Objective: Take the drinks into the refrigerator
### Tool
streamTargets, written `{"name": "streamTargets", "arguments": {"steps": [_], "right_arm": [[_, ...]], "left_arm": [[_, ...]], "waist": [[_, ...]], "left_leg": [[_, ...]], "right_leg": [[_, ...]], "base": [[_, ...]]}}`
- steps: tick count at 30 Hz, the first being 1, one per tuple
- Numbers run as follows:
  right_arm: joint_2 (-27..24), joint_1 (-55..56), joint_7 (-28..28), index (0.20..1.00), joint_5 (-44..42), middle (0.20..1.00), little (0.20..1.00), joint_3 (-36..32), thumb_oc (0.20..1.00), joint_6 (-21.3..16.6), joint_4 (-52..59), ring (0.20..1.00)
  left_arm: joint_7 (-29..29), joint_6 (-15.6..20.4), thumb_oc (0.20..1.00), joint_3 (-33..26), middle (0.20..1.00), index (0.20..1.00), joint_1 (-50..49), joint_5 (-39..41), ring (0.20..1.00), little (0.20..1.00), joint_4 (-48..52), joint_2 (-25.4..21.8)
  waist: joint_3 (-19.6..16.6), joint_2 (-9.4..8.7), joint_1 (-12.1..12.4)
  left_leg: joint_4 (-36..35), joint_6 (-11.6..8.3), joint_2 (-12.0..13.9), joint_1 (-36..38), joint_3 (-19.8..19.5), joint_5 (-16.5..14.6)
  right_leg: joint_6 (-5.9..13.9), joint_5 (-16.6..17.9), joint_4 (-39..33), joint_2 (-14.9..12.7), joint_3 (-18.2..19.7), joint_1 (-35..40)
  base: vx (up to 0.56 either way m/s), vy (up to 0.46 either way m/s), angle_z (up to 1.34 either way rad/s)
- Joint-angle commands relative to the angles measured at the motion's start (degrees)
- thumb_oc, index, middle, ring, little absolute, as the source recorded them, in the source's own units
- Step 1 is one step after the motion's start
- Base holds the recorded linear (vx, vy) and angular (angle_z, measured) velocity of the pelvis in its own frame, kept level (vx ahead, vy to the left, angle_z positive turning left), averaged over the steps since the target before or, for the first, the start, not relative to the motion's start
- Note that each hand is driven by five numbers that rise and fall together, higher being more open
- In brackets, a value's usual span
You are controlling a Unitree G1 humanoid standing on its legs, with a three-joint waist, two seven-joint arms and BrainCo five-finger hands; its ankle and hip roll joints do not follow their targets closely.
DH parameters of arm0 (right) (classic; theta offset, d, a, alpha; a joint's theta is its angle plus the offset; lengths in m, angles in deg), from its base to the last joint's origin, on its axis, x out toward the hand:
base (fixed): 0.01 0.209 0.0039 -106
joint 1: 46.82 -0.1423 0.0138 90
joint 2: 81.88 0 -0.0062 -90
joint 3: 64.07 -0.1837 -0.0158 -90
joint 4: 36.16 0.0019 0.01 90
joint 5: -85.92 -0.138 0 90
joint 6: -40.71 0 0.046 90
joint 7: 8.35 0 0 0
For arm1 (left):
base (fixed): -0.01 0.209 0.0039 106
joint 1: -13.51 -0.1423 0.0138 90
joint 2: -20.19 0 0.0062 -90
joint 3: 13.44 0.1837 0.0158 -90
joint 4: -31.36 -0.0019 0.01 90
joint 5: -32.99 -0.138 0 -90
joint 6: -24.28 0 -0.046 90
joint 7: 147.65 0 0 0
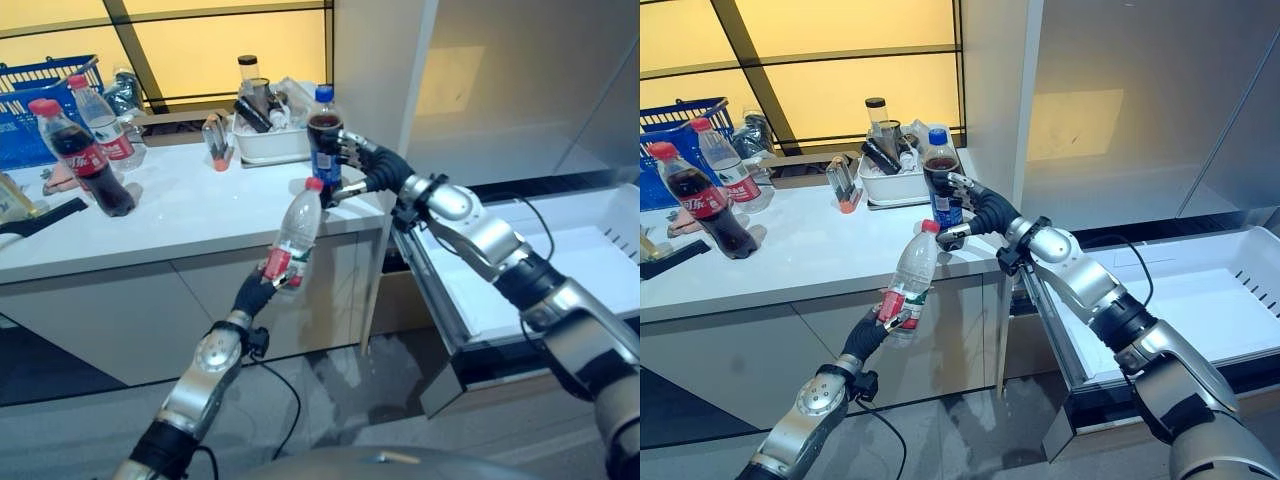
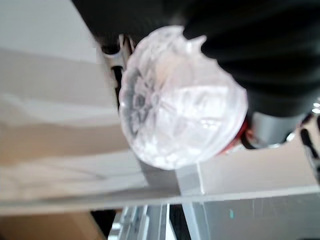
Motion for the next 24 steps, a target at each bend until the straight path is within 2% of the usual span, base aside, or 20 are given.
{"name": "streamTargets", "arguments": {"steps": [1,10,16,24], "right_arm": [[2.1,-8.2,-2.0,1.000,-4.1,1.000,1.000,2.1,1.000,-3.7,-2.5,1.000],[2.8,-7.2,-2.9,1.000,-10.0,1.000,1.000,2.1,1.000,-5.0,-0.6,1.000],[-1.0,-6.9,-4.2,1.000,-10.2,1.000,1.000,0.0,1.000,-6.1,-2.3,1.000],[-3.3,-3.4,-4.6,1.000,-10.9,1.000,1.000,-3.3,1.000,-6.0,-6.9,1.000]], "left_arm": [[6.0,10.8,0.200,-0.7,0.200,0.200,11.3,-4.6,0.200,0.200,3.9,-2.0],[12.8,11.6,0.200,-1.5,0.200,0.200,12.3,-10.4,0.200,0.200,5.9,-2.3],[14.0,12.9,0.200,-4.4,0.200,0.200,10.1,-8.6,0.200,0.200,9.7,-2.5],[13.1,14.2,0.200,-6.9,0.200,0.200,7.7,-4.3,0.200,0.200,12.5,-1.6]], "waist": [[-2.4,-2.72,1.2],[-2.6,-2.87,1.4],[-2.8,-3.14,1.8],[-2.7,-3.28,2.2]], "left_leg": [[0.1,1.77,-1.9,2.2,1.3,-5.9],[0.1,1.75,-2.0,2.4,0.7,-6.1],[0.1,1.73,-2.1,2.4,0.3,-6.1],[0.1,1.94,-2.3,2.6,-0.1,-6.3]], "right_leg": [[0.92,-6.0,2.5,-0.4,0.5,1.3],[0.84,-6.3,2.6,-0.6,0.0,1.8],[0.94,-6.4,2.6,-0.8,-0.7,2.1],[1.07,-6.4,2.8,-1.1,-1.0,2.4]], "base": [[0.01,-0.003,0.04],[0.01,0.003,0.05],[0.00,0.000,0.00],[0.00,0.000,0.00]]}}
